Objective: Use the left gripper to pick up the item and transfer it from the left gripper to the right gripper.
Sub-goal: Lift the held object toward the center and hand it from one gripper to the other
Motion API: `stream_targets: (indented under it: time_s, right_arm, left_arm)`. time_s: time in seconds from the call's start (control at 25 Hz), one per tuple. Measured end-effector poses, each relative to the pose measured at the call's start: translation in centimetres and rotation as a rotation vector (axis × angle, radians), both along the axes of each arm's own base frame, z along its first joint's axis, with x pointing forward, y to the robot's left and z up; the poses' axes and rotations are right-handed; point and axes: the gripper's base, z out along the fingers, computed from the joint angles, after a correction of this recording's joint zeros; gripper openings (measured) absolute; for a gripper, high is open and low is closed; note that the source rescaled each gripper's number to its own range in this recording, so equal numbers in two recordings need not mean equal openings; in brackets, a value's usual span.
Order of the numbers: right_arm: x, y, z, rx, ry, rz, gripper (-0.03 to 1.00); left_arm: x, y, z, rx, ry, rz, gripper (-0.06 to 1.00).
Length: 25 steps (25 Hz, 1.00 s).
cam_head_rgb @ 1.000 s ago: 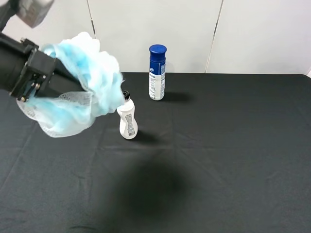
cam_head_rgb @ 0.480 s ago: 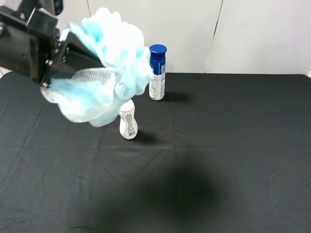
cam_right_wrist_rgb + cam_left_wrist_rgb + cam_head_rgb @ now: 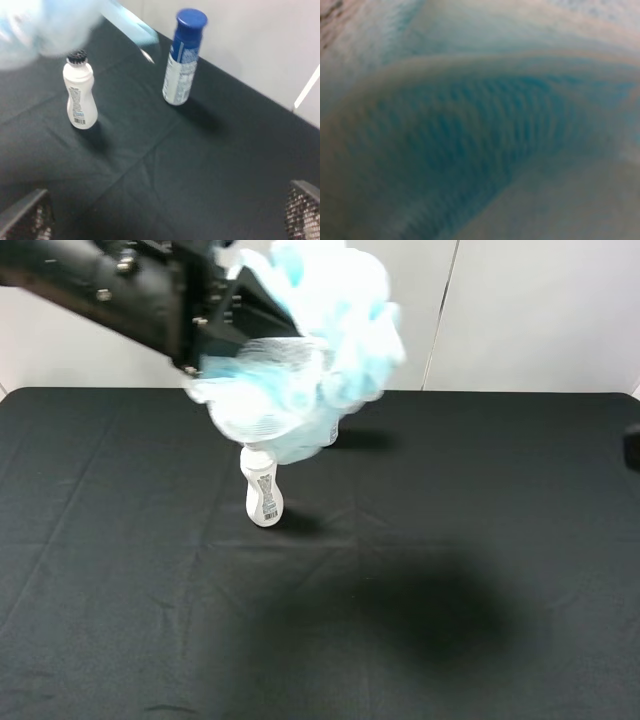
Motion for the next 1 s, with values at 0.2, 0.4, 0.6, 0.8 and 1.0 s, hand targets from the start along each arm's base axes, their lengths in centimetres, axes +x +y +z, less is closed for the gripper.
stream_targets:
  time_s: [0.2, 0.4, 0.6, 0.8, 1.0]
  right_arm:
    - [2.0, 1.5, 1.7, -0.102, -0.043, 0.087, 0.99]
    - [3.1, 3.3, 1.4, -0.202, -0.078, 0.196, 0.99]
    - [3.1, 4.2, 1.6, -0.203, -0.134, 0.267, 0.99]
    - [3.5, 4.8, 1.7, -0.207, -0.171, 0.285, 0.99]
    - [4.8, 6.2, 0.9, -0.227, -0.138, 0.303, 0.99]
  left_arm:
    - [0.5, -3.0, -0.5, -0.002, 0.007, -0.074, 0.06]
    - [0.7, -5.2, -1.3, -0.01, 0.023, -0.116, 0.06]
    - [1.3, -6.3, -2.1, -0.014, 0.036, -0.084, 0.06]
    - [1.9, -6.6, -2.6, -0.013, 0.039, -0.041, 0.06]
    - [2.1, -6.7, -2.6, -0.021, 0.038, -0.013, 0.06]
